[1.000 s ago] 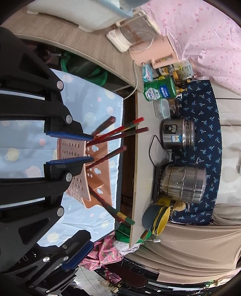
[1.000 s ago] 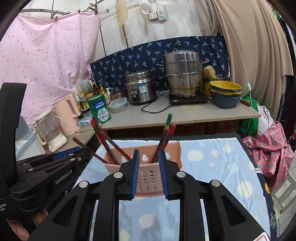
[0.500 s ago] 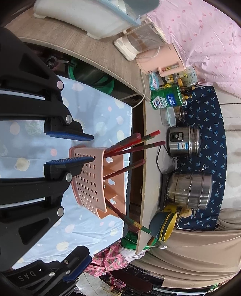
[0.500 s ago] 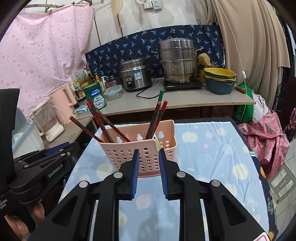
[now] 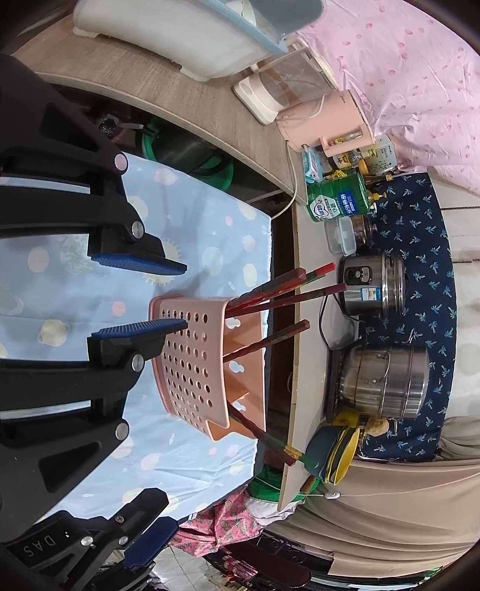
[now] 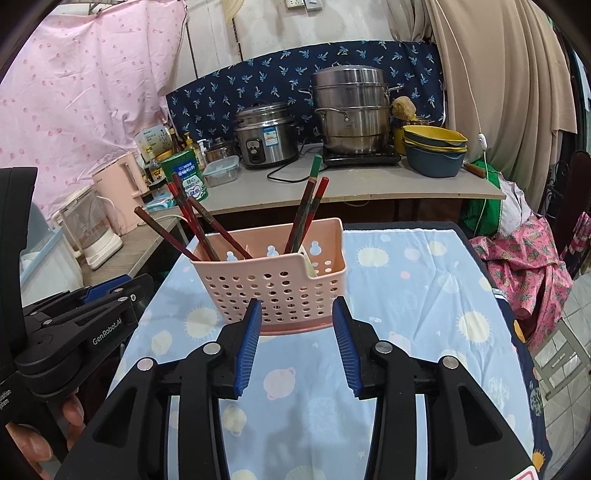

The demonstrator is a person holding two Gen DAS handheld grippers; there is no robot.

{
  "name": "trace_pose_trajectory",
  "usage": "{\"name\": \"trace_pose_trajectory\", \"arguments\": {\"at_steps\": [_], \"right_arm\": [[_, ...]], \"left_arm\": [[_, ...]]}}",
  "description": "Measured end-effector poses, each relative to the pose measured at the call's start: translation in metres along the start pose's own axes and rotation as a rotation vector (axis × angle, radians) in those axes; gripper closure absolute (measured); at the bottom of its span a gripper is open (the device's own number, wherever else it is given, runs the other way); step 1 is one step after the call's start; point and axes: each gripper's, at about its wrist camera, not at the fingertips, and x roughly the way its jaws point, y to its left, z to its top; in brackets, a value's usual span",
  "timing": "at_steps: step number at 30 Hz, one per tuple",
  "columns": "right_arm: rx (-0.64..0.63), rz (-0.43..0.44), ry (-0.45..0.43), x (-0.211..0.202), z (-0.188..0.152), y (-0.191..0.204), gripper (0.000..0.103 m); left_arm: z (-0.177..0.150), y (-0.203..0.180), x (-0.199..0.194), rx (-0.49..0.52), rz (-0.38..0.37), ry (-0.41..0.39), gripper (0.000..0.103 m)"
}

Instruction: Organize utensils

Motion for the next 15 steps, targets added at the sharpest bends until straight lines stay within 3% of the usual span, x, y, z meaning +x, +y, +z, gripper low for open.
{"name": "trace_pose_trajectory", "arguments": {"at_steps": [11,15], "right_arm": [[-0.016,-0.010,0.017,-0.003,-0.012,0.002,0.062],[-0.016,-0.013,0.022,-0.005,-0.018,0.002,0.060]], "left_arm": [[-0.014,-0.003,-0.002,0.007,0.000,0.019,0.079],[-0.021,-0.006,-0.004,0.012,0.002,0.026,0.073]]}}
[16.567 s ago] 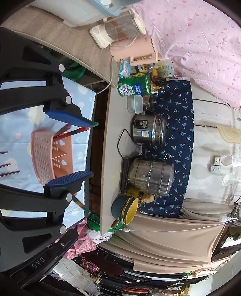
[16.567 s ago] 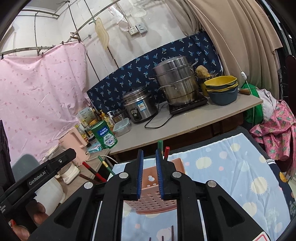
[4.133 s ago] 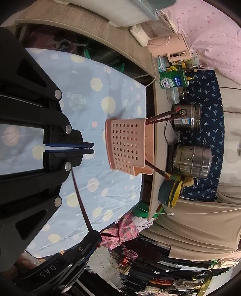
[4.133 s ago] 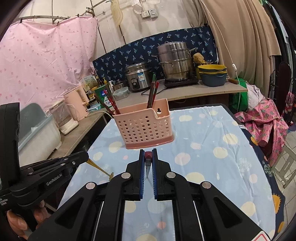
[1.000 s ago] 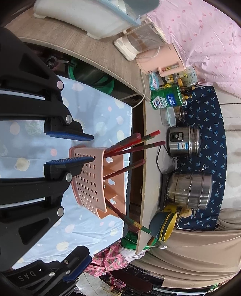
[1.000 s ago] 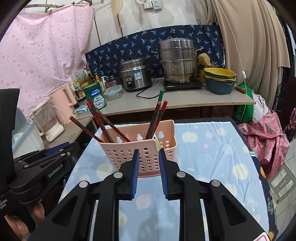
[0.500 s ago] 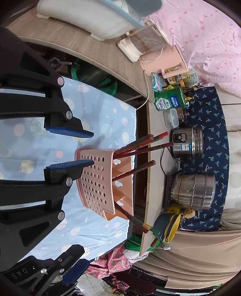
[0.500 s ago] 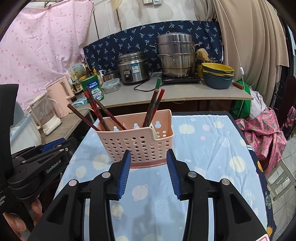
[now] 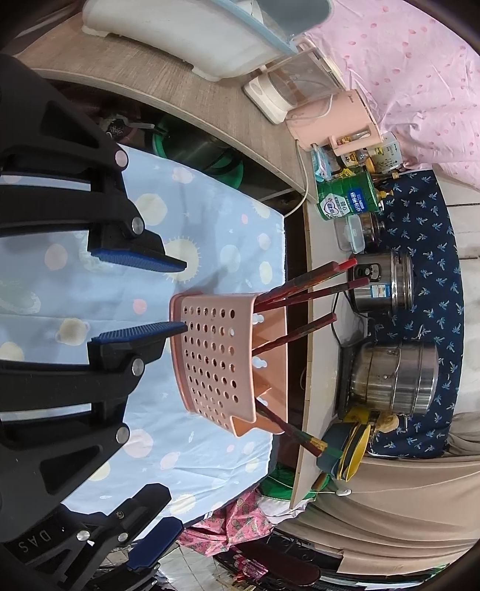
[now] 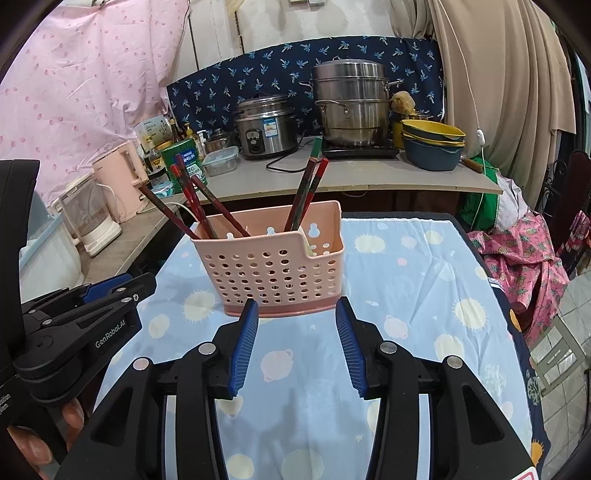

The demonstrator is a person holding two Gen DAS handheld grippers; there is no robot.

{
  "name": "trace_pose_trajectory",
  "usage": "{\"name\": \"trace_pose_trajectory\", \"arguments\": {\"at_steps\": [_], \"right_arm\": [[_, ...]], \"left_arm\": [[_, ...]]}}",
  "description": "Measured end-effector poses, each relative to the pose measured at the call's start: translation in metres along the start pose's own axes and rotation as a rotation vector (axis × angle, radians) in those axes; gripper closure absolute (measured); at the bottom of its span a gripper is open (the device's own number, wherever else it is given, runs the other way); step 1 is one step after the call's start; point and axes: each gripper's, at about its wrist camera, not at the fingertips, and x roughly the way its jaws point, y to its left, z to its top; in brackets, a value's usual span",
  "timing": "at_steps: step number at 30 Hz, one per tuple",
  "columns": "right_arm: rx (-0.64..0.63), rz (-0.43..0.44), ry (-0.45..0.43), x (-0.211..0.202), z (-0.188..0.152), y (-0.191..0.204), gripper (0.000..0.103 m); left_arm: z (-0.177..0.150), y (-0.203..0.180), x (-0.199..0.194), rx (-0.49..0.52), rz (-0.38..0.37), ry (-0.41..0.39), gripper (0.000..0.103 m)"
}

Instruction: Organize utensils

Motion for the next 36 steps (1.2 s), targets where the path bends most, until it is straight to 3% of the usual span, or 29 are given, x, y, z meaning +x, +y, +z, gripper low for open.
{"name": "trace_pose_trajectory", "arguments": {"at_steps": [6,22,29,36], "right_arm": [[-0.001,-0.004,0.017,-0.002,-0.008,-0.001,0.059],[-0.017,-0.030,0.032,-0.010,-0.031,-0.003,0.041],[0.002,-0.025,0.039,-0.011,-0.036,-0.007,0.038],[0.001,-0.035,0.023,-0.014,-0.039,-0.007,0.021]], "left_arm": [[-0.011,-0.002,0.000,0.009,0.004,0.014,0.070],[-0.031,-0.006,-0.006,0.021,0.021,0.028,0.051],[-0.036,-0.007,-0.009,0.025,0.033,0.023,0.044],[-0.040,-0.006,-0.012,0.026,0.040,0.016,0.030]]}}
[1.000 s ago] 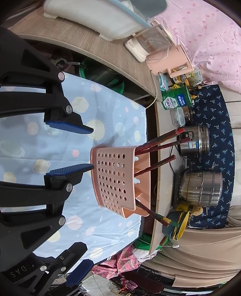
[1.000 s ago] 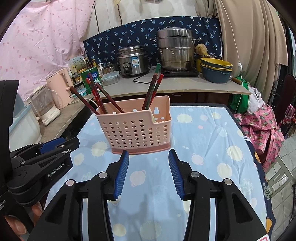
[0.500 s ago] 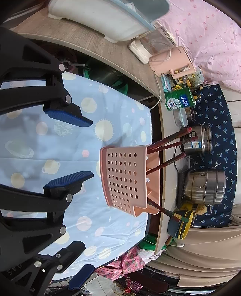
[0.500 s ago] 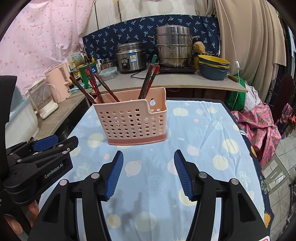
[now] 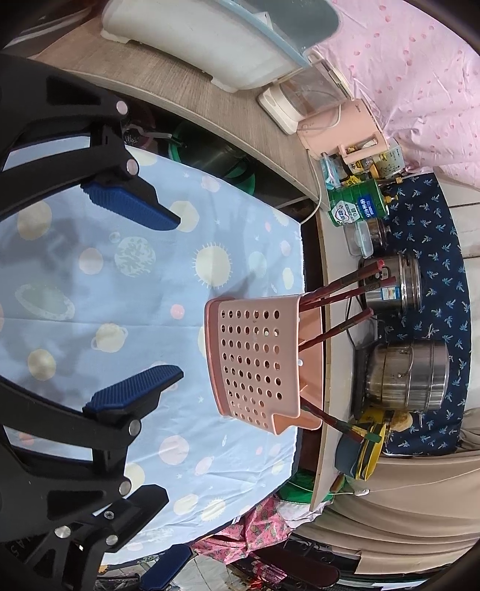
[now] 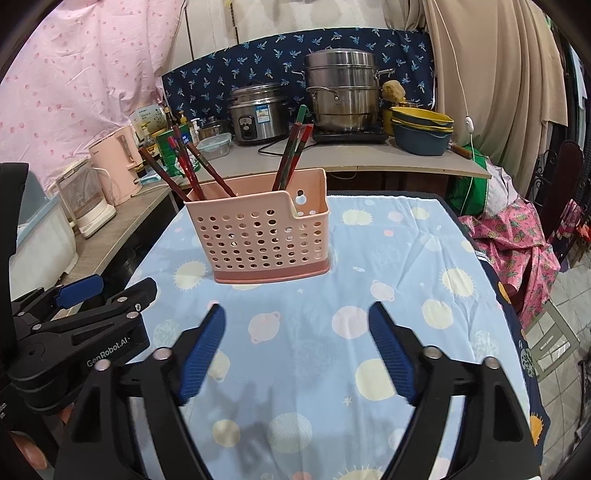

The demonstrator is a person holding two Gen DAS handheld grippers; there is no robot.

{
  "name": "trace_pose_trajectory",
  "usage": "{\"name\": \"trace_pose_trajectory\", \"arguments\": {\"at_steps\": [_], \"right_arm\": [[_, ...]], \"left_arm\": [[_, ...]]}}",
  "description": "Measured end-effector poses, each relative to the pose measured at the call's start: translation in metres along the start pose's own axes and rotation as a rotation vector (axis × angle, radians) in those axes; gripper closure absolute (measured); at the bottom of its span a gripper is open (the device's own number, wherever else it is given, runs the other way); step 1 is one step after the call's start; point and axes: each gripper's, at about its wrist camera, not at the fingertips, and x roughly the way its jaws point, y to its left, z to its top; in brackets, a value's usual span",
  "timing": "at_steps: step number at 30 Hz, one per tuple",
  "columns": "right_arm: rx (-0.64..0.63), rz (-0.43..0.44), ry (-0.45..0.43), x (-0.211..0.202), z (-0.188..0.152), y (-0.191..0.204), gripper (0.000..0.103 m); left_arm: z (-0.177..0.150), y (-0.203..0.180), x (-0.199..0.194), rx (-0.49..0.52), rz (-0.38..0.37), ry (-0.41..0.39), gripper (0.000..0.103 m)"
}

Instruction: Organize utensils

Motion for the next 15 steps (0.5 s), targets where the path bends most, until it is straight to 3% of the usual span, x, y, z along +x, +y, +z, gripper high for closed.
{"name": "trace_pose_trajectory", "arguments": {"at_steps": [8,9,15], "right_arm": [[0.010,-0.024,-0.010,-0.0017,0.0003,-0.0030,0.015],[0.016,-0.028,-0.011,-0.0016,0.0003,-0.0047,0.006],[0.012,-0.046,-0.025,-0.0028,-0.0001,-0.0064,0.006]], "left_arm": [[0.0005,0.0027,-0.0007,-0.013,0.018,0.000,0.018],[0.0006,0.0034,-0.0008,-0.013,0.011,0.000,0.015],[0.0009,0.0028,-0.0004,-0.019,0.025,0.003,0.010]]}}
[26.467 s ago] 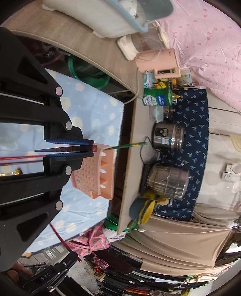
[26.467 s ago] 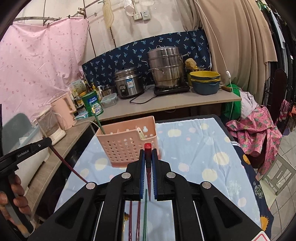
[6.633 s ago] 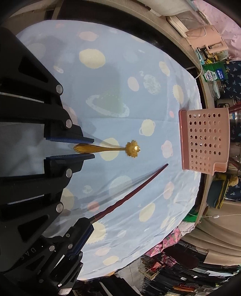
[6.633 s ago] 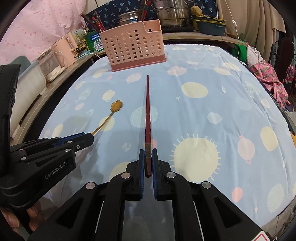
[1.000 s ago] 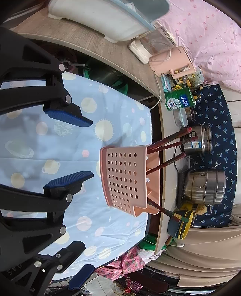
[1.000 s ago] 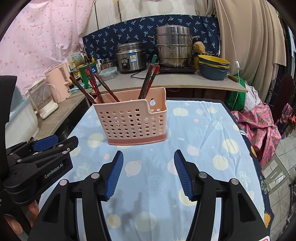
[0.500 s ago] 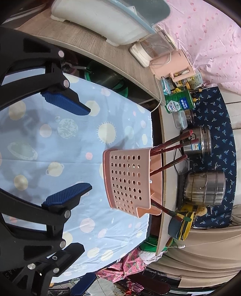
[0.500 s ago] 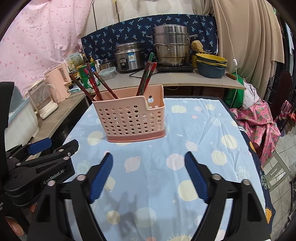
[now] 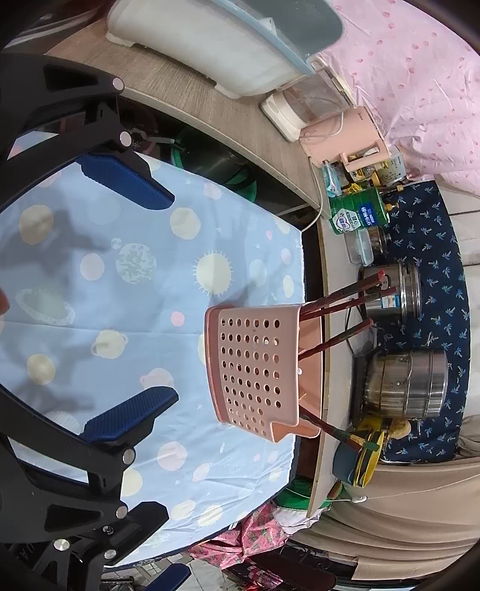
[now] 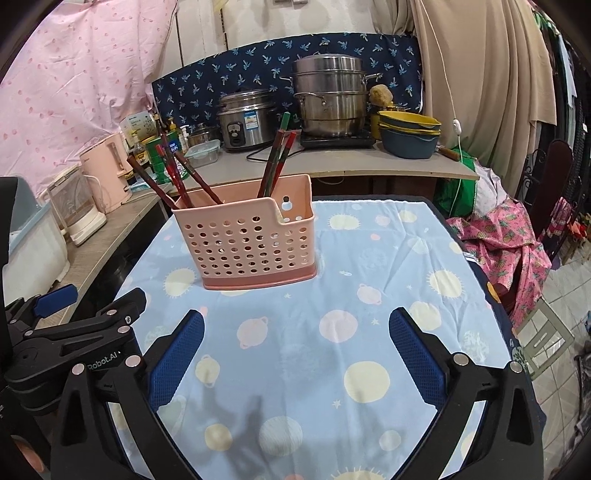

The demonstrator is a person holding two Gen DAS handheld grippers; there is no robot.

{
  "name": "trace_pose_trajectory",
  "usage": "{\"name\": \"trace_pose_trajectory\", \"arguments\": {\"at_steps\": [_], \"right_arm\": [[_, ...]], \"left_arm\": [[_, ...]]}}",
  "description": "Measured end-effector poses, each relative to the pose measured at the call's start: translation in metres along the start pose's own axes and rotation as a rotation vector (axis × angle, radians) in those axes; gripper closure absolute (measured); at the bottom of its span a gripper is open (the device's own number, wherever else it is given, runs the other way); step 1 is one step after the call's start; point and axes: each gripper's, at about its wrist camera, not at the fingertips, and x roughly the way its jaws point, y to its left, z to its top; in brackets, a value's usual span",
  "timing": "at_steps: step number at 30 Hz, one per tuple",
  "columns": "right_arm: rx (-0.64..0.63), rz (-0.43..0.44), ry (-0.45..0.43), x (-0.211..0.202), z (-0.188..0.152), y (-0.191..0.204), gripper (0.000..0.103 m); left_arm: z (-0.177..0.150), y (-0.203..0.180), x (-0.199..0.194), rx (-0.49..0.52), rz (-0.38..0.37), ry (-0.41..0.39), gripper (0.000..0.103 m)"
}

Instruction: Organize utensils

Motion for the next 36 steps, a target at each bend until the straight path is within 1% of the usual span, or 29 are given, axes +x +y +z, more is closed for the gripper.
{"name": "trace_pose_trajectory", "arguments": {"at_steps": [13,24,36], "right_arm": [[-0.009,-0.028,0.004,0.0033,-0.0010,-0.0023,0.006],[-0.010,-0.028,0.015,0.0074,-0.0007,-0.0017,0.006],[-0.011,-0.024,0.012,0.0095,-0.0004,0.0006,0.006]], "left_arm": [[-0.0010,0.0024,0.0013,-0.006,0.025,0.000,0.009],[-0.0009,0.0044,0.0046,-0.017,0.032,0.005,0.009],[0.0034,0.0067,0.0023,-0.023,0.032,-0.040,0.009]]}}
